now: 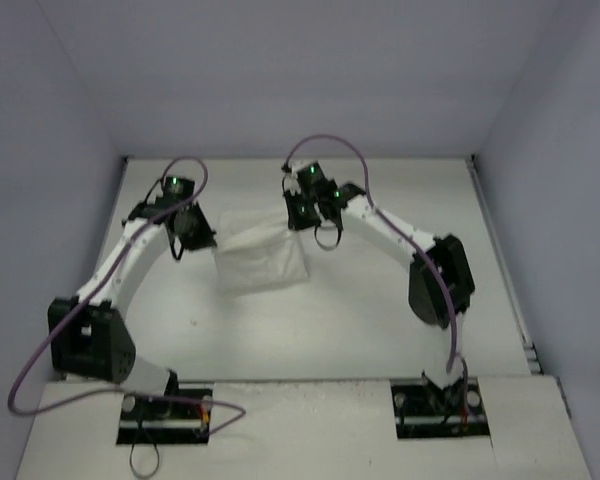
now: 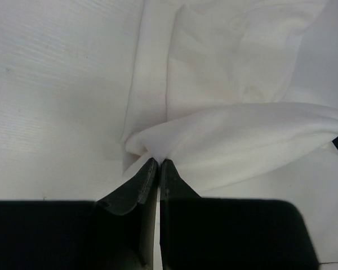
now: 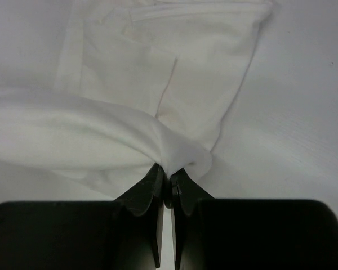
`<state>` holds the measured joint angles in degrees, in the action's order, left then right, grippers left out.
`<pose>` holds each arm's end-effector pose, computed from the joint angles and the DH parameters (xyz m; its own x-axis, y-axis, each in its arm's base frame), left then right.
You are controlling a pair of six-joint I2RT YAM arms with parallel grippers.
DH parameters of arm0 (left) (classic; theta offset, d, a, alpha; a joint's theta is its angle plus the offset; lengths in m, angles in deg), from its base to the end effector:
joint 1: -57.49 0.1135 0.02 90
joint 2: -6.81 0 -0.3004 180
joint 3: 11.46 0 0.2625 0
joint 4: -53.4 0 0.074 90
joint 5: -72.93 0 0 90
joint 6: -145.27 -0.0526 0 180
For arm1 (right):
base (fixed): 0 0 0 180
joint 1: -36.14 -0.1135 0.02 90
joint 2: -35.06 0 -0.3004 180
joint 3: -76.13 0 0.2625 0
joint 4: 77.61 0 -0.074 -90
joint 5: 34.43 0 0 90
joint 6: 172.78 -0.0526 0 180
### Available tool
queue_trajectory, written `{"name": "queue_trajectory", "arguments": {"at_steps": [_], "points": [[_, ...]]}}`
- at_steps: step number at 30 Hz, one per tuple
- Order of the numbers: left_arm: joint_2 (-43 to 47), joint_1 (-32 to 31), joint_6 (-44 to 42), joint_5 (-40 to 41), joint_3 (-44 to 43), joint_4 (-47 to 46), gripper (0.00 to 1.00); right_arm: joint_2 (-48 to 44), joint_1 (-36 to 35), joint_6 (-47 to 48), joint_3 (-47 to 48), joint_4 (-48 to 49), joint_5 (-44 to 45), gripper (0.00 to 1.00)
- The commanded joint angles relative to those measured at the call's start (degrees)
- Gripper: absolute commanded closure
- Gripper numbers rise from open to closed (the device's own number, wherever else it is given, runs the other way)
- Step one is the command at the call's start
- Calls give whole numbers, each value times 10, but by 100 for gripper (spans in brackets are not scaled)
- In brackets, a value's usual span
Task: Fold and stack the t-shirts
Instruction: Fold the long partially folded tshirt into a neat square
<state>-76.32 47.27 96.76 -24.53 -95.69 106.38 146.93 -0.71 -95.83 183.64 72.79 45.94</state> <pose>0.3180 -0.0643 0.3175 -0.7488 -0.5325 -0.3947 -0.3221 0.8128 -0.4855 0.3933 0.3057 0.3020 -0.5940 -0.1670 -0.7869 -0.5832 0.7631 0.2783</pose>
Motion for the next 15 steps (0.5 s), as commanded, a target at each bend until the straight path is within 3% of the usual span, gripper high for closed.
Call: {"name": "queue_trajectory", "arguments": {"at_steps": [1,6,8,11,15], "points": [[-50,7,-30,-2,-67,-44,100,46,24,23,92,-2,-30,95],[-161,27,-33,-12,-176,-62,100,139,54,6,206,-5,-49,88],[-207,32,-46,-24,-213,-66,99,167,64,-6,236,-4,-48,75],[-250,41,-62,-31,-283,-75,74,199,89,-14,295,-4,-43,52],[-244,64,-64,-31,-319,-107,56,202,105,29,346,-3,-29,37]]}}
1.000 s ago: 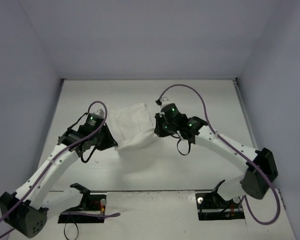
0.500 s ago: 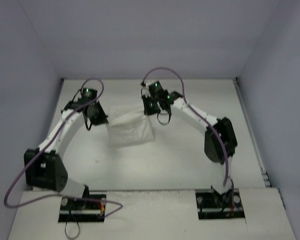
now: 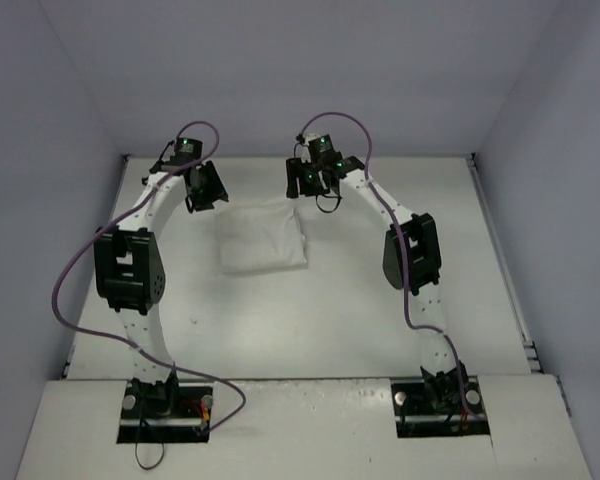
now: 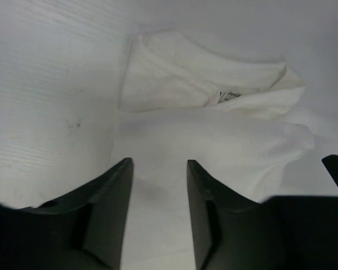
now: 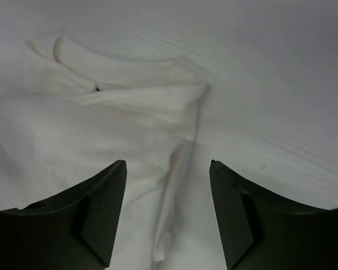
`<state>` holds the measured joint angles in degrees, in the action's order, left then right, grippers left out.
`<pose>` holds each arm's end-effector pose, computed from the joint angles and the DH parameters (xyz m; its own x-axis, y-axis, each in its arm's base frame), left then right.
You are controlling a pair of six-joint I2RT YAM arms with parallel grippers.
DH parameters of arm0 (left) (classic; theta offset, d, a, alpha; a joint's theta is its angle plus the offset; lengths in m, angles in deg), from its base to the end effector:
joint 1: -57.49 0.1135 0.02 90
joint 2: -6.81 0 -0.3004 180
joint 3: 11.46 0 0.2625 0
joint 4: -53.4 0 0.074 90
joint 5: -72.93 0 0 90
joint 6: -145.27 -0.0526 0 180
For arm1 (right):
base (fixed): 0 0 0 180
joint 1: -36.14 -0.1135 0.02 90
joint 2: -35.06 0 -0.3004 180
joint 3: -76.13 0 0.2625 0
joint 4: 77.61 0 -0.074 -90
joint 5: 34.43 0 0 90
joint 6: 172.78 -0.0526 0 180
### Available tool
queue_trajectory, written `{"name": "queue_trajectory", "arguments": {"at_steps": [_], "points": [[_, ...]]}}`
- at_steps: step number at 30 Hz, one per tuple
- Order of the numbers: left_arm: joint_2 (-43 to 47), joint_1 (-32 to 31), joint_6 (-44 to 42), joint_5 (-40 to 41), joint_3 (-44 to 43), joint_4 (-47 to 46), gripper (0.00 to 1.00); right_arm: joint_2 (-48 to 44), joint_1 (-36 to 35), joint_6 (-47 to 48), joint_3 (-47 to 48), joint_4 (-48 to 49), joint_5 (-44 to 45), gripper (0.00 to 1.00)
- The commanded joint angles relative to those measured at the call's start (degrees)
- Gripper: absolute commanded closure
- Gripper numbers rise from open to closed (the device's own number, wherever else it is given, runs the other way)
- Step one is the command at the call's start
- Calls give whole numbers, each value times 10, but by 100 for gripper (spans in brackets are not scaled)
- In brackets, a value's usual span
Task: Fold and stack the t-shirts
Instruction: Fold the long partially folded tshirt into a neat square
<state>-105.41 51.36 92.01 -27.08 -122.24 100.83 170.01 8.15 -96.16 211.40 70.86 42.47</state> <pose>0.4751 -0.0602 0.2902 -0.7311 -0.5140 -0.4488 -0.2726 0.8230 -0.4984 0.5258 0.2930 0.2627 -0.5905 -0.0586 -0.8049 -0.5053 0.8045 0.3122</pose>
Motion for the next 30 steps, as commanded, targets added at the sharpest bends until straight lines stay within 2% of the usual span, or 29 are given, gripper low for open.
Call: {"name": "queue_trajectory", "arguments": {"at_steps": [1,3,5,6,8,11,13,16,20,27,29,30], "points": [[56,25,-19,-4,-56,-54,55,-33,18,41,73,16,4,36],[81,28,-34,5,-54,-61,54,-54,20,88,71,16,-16,37],[108,21,-53,2,-42,-61,54,-78,20,154,52,16,-53,46],[110,16,-60,-2,-33,-61,55,-85,21,168,41,16,-65,47],[132,4,-71,-4,6,-62,59,-92,21,192,13,16,-134,67],[147,-7,-72,-6,57,-73,69,-90,21,206,-7,16,-201,83],[149,-13,-67,-12,108,-88,82,-78,21,207,-19,15,-242,94],[123,-21,-65,-42,138,-123,95,-48,19,202,-24,15,-313,96],[65,-27,-79,-58,102,-130,96,-6,17,198,-4,16,-352,93],[-69,-27,-77,-57,-8,-132,96,96,28,169,74,17,-352,89],[-92,-25,-82,-46,-29,-136,96,113,35,163,92,19,-331,85],[-96,-23,-86,-43,-35,-147,96,117,40,162,100,21,-319,80]]}}
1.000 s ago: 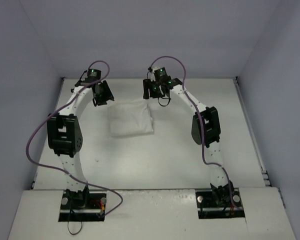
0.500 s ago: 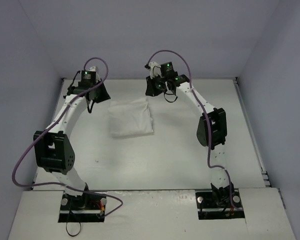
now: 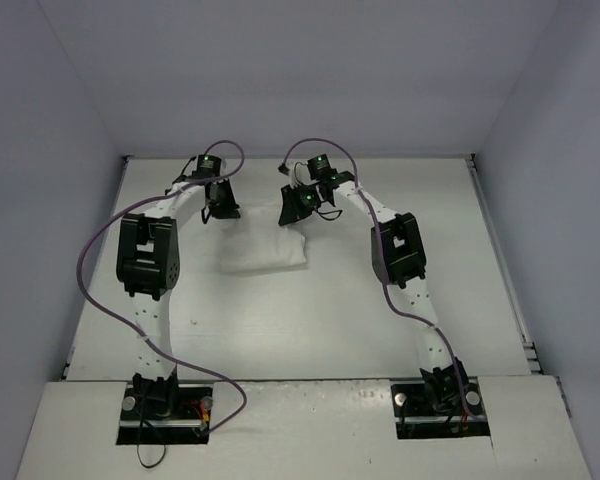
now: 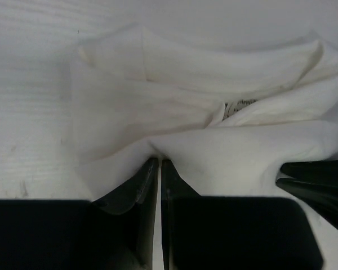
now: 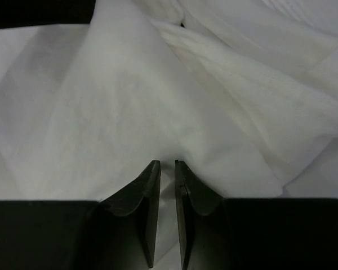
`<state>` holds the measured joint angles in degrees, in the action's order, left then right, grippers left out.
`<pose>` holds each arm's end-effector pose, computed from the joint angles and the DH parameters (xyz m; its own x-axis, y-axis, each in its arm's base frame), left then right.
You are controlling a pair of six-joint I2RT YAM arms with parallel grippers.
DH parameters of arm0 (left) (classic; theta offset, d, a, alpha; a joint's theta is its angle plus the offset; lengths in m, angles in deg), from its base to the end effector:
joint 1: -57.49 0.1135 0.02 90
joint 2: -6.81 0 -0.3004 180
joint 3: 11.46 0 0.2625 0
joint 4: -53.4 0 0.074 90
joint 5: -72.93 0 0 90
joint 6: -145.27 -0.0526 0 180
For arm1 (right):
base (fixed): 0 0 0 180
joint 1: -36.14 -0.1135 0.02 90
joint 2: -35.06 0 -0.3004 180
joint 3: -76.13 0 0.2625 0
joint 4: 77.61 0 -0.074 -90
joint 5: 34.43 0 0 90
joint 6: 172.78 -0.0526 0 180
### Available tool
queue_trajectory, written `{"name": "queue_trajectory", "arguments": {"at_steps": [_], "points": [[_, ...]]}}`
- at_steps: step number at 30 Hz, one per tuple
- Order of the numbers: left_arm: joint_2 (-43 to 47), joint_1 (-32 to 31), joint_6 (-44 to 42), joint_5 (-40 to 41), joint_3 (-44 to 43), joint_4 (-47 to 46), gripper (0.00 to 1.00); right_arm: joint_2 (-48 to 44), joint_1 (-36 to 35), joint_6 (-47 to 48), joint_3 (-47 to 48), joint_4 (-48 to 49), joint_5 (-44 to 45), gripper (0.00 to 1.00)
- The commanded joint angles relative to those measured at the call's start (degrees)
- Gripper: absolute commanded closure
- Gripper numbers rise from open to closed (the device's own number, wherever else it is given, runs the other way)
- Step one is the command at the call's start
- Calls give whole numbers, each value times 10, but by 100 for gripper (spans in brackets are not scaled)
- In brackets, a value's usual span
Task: Fold and stack the t-shirts
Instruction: Fold the long partially folded tshirt into a neat square
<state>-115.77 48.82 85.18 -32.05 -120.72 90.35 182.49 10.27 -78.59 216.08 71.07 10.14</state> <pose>0.5090 -0.0914 0.2102 -0.8131 -0.3633 -0.4549 -0.1113 0.8640 -0.4910 0.5414 0.3042 0.1715 -0.5034 -0.3011 -0.8099 -0.8448 0.3682 0.3883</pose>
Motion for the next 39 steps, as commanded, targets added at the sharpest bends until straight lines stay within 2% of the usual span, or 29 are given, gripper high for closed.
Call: {"name": "queue_trajectory", "arguments": {"at_steps": [1,3,5,9,12,16,17,18,22,24,26,29,33,39], "points": [[7,4,-22,10,-53,-47,95,-5,24,-18,60,21,19,74],[13,8,-29,22,-60,-55,88,-6,38,-27,77,24,45,70],[33,15,-31,27,-60,-59,80,-25,57,-34,77,28,72,63],[108,22,-57,52,-58,-36,62,-115,79,-18,17,29,143,51],[188,27,-65,91,-57,11,55,-219,92,-5,-44,30,243,41],[296,52,-62,135,-40,97,46,-356,118,-19,-168,36,371,23],[334,61,-67,142,-30,111,39,-401,128,-29,-200,40,401,8],[369,70,-77,145,-14,128,33,-445,140,-38,-238,46,421,0],[484,83,-120,186,29,179,29,-607,188,-100,-366,66,484,0],[516,83,-130,197,37,213,29,-660,201,-115,-400,66,515,0],[576,83,-142,203,51,241,28,-759,208,-113,-462,65,541,0],[626,83,-146,210,62,277,28,-839,192,-145,-515,66,606,0],[695,83,-148,228,77,320,28,-946,150,-144,-589,65,661,0],[740,83,-135,240,138,320,28,-1034,112,-139,-633,62,680,0]]}}
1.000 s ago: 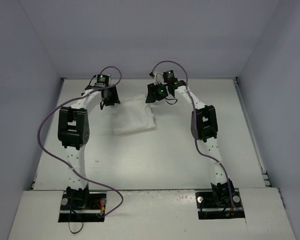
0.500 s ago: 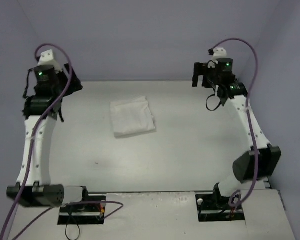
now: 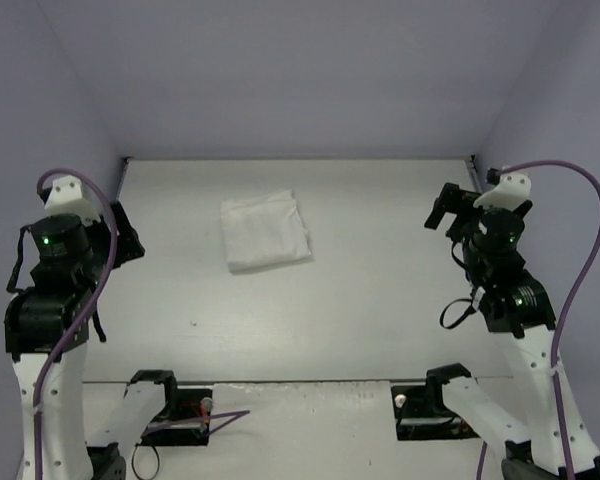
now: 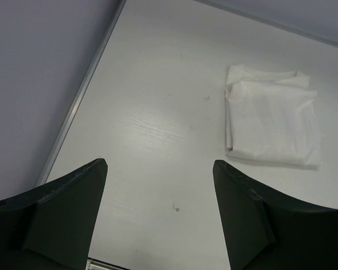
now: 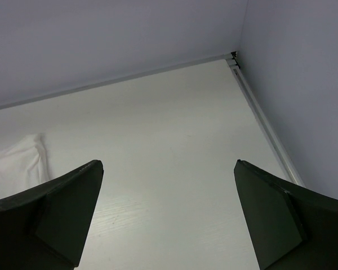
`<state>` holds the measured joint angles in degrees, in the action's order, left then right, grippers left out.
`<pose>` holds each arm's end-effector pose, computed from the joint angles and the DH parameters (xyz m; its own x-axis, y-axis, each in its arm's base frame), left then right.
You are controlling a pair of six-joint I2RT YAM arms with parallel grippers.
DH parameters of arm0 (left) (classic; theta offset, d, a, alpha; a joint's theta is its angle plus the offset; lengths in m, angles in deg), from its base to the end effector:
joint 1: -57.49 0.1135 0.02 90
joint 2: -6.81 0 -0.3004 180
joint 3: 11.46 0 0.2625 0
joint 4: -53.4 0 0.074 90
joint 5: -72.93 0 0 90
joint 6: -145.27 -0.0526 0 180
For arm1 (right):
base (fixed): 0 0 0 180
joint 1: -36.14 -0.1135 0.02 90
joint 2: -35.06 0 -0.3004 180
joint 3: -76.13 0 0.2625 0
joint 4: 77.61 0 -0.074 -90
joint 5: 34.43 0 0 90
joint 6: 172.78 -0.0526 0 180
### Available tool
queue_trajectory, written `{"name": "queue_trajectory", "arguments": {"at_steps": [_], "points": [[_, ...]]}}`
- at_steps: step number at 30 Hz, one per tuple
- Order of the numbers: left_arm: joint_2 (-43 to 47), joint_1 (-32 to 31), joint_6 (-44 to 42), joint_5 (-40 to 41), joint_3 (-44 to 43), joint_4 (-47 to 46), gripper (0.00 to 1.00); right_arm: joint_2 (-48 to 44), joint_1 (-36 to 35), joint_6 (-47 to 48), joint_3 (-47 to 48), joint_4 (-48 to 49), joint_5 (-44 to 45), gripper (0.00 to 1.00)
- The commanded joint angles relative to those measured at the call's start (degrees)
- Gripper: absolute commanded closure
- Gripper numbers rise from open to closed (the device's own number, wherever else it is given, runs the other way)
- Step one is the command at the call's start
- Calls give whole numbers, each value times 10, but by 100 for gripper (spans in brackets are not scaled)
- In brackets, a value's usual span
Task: Fold and stack the t-shirts
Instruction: Fold the long partially folded tshirt into a neat square
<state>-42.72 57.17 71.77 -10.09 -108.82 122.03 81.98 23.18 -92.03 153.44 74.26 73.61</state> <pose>0.1193 0.0057 0.4918 -0.3098 -0.2802 -0.9086 -0.2045 0.9529 -0.2241 0.1646 0.0212 0.4706 0.0521 0.1688 -0.9843 0.0810 0.9816 0.1727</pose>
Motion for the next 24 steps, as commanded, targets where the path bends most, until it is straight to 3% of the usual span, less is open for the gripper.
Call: {"name": "queue_trajectory", "arguments": {"at_steps": [1,12,24], "points": [[10,0,1,24,23,2,28,-31,-22,-3,-7,30,45,0],[60,-2,44,59,89,8,28,-65,-50,9,-22,30,46,0],[43,-11,47,74,84,12,28,-77,-68,23,-32,30,50,0]]}}
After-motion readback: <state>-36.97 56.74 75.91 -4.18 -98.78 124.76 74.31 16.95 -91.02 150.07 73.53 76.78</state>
